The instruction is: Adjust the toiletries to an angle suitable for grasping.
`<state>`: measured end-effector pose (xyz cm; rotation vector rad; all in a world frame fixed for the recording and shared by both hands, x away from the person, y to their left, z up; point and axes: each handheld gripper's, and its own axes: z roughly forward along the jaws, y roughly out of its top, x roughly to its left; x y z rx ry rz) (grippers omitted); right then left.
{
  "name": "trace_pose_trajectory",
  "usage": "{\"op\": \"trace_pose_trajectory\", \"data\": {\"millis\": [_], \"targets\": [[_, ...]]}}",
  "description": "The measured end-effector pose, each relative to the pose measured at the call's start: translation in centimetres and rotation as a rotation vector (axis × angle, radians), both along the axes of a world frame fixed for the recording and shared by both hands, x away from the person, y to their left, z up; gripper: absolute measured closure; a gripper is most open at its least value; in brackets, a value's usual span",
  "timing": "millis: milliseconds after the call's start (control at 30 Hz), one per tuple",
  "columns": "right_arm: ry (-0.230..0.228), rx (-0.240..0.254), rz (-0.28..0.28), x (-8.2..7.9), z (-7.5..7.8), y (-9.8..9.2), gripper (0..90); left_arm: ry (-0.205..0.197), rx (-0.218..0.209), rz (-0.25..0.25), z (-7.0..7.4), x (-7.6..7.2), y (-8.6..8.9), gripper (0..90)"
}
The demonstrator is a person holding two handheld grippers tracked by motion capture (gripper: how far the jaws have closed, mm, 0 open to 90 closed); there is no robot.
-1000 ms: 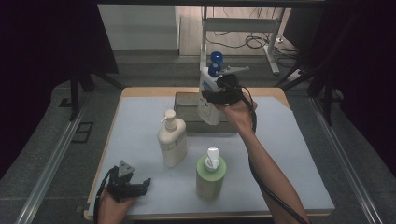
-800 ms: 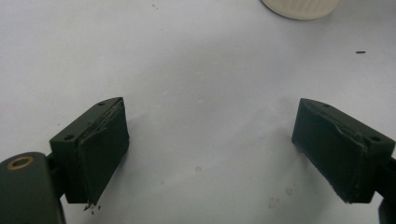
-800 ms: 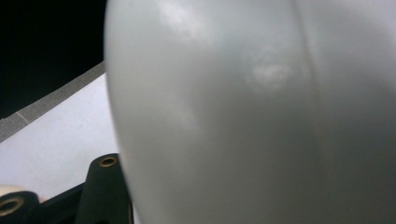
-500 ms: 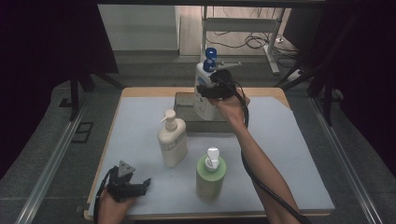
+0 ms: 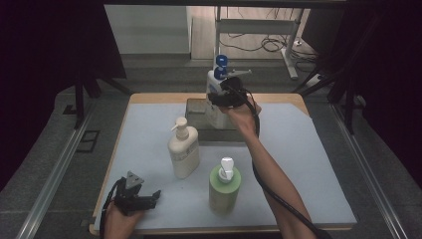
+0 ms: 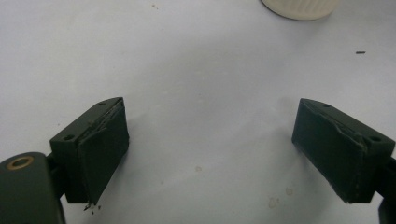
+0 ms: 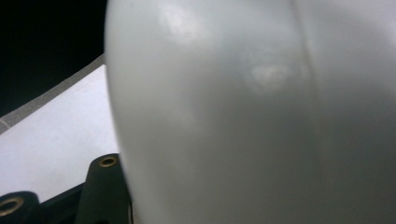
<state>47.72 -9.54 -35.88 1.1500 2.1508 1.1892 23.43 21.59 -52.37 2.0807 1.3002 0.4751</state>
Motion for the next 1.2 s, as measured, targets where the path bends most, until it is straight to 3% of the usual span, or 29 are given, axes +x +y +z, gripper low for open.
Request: {"op": "trace_pose_trajectory", "data": {"millis": [733, 1200], "targets": [[0.042, -0.013, -0.009, 0.1, -4.3, 0.5, 40.5, 0.0, 0.0, 0.0, 0.0, 0.0, 0.0, 10.6], [0.018, -0.026, 0.011, -0.3, -5.8, 0.6, 39.2, 0.0, 0.0, 0.002, 0.0, 0.0, 0.0, 10.6]]}}
